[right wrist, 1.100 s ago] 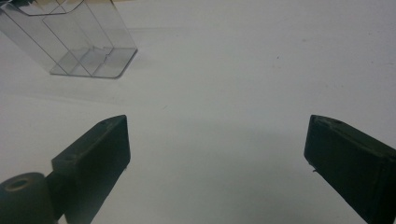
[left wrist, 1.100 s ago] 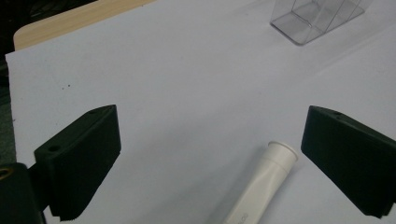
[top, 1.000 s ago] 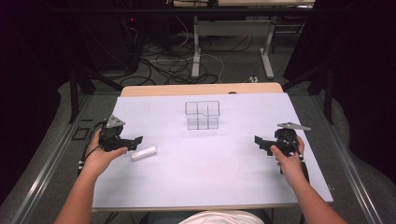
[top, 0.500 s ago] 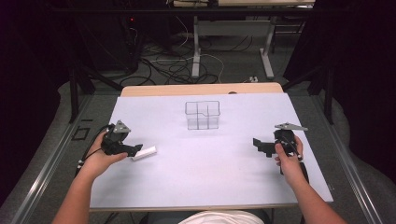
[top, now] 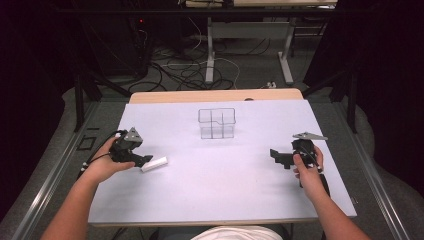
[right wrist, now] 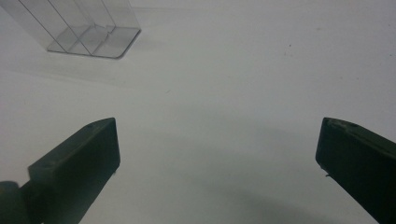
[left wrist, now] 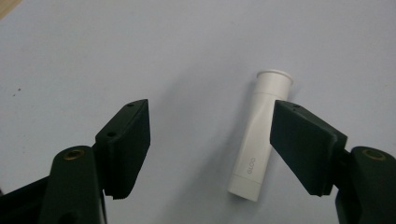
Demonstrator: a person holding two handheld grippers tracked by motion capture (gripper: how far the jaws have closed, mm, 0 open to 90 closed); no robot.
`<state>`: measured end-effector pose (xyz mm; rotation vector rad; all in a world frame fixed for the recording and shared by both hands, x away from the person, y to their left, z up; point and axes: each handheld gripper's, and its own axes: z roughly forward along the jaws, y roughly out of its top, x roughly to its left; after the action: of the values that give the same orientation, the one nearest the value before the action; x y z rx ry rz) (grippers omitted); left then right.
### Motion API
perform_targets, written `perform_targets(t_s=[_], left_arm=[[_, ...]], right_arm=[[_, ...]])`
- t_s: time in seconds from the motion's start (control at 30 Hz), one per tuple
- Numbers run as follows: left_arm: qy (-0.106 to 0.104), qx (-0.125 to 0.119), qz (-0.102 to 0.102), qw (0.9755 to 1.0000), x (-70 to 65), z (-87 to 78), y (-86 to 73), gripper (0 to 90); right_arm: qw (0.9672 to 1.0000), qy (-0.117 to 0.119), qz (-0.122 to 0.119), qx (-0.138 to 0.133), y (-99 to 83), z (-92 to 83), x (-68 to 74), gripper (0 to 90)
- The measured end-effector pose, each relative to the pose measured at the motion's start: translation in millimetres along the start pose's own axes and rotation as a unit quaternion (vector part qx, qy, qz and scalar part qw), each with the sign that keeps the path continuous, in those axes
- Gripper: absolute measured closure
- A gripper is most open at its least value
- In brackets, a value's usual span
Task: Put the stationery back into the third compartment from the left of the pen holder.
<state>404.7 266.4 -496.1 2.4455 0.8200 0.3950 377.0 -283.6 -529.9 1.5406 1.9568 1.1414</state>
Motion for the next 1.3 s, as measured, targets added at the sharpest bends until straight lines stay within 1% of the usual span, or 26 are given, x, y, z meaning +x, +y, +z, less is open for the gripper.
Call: perform_targets(t_s=[0.03, 0.07, 0.1, 0.17, 0.27, 0.3, 0.37, 0.5, 0.57, 0.6, 0.67, 0.73, 0.8, 0.87, 0.9, 0.93, 0.97, 1.0, 1.07, 1.2, 1.3], left_arm=[[-0.002, -0.008, 0.002, 1.0, 2.1, -0.1, -0.4, 30.6], [-0.011, -0.008, 0.003, 0.9999, 4.0, -1.2, -0.5, 30.7], [-0.014, -0.005, 0.006, 0.9999, 5.5, -2.4, -0.4, 30.7], [-0.024, -0.012, 0.004, 0.9996, 7.5, -2.8, -1.2, 31.2], [-0.039, -0.017, 0.01, 0.9991, 10.6, -4.2, -2.2, 33.9], [-0.042, -0.015, 0.015, 0.9989, 11.6, -4.6, -2.6, 34.6], [-0.048, -0.015, 0.016, 0.9986, 12.0, -4.0, -3.4, 35.4], [-0.05, -0.011, 0.029, 0.9983, 11.3, -2.7, -3.3, 37.2], [-0.057, -0.007, 0.029, 0.9979, 11.3, -1.8, -3.0, 39.8], [-0.057, -0.001, 0.034, 0.9978, 11.3, -1.9, -2.7, 40.4], [-0.063, 0.006, 0.037, 0.9973, 9.5, -0.6, -2.8, 43.2], [-0.07, 0.02, 0.04, 0.9965, 6.5, 1.6, -3.1, 45.5], [-0.068, 0.03, 0.047, 0.9961, 4.5, 3.7, -3.5, 47.3], [-0.072, 0.038, 0.041, 0.9959, 1.9, 6.0, -4.6, 49.0], [-0.073, 0.044, 0.048, 0.9952, 2.2, 6.2, -4.7, 50.2], [-0.075, 0.046, 0.046, 0.9951, 1.5, 6.8, -5.1, 51.3], [-0.077, 0.043, 0.039, 0.9954, 0.1, 7.8, -5.9, 51.4], [-0.079, 0.047, 0.045, 0.9948, 0.3, 7.9, -6.1, 51.7], [-0.082, 0.049, 0.045, 0.9944, -0.9, 9.4, -7.0, 52.8], [-0.089, 0.06, 0.045, 0.9932, -3.9, 13.1, -9.3, 54.1], [-0.085, 0.07, 0.051, 0.9926, -5.0, 17.0, -10.6, 56.3]], right_arm=[[1.0, -0.001, -0.001, 0.0, -0.4, 0.3, -0.6, 0.0], [1.0, -0.001, 0.0, 0.001, -0.7, 0.4, -0.7, 0.0], [1.0, -0.001, 0.004, 0.002, -0.9, 0.2, -0.3, 0.0], [1.0, -0.003, 0.002, 0.002, -1.3, 0.3, -1.0, 0.0], [1.0, -0.004, 0.003, 0.002, -1.9, 0.0, -1.3, 0.0], [1.0, -0.004, 0.003, 0.003, -2.1, -0.1, -1.4, 0.0], [1.0, -0.005, -0.002, 0.003, -2.5, -0.3, -2.0, 0.0], [1.0, -0.006, 0.001, 0.005, -3.1, -1.1, -1.7, 0.0], [1.0, -0.007, 0.0, 0.004, -3.3, -1.4, -2.1, 0.0], [1.0, -0.006, 0.0, 0.005, -3.3, -1.7, -2.3, 0.0], [1.0, -0.006, 0.001, 0.005, -3.4, -2.0, -2.6, 0.0], [1.0, -0.005, 0.001, 0.005, -3.4, -2.2, -2.4, 0.0], [1.0, -0.005, 0.0, 0.005, -3.5, -2.1, -2.5, 0.0], [1.0, -0.006, -0.001, 0.006, -3.6, -1.5, -2.5, 0.0], [1.0, -0.005, 0.0, 0.007, -3.7, -1.5, -2.4, 0.0], [1.0, -0.006, -0.001, 0.007, -3.6, -1.4, -2.1, 0.0], [1.0, -0.005, -0.001, 0.006, -3.6, -1.4, -2.0, 0.0], [1.0, -0.005, -0.002, 0.006, -3.6, -1.4, -1.9, 0.0], [1.0, -0.005, -0.001, 0.006, -3.6, -1.4, -1.9, 0.0], [1.0, -0.003, -0.001, 0.008, -3.8, -1.2, -1.8, 0.0], [0.9999, -0.003, 0.0, 0.01, -3.9, -0.8, -1.3, 0.0]])
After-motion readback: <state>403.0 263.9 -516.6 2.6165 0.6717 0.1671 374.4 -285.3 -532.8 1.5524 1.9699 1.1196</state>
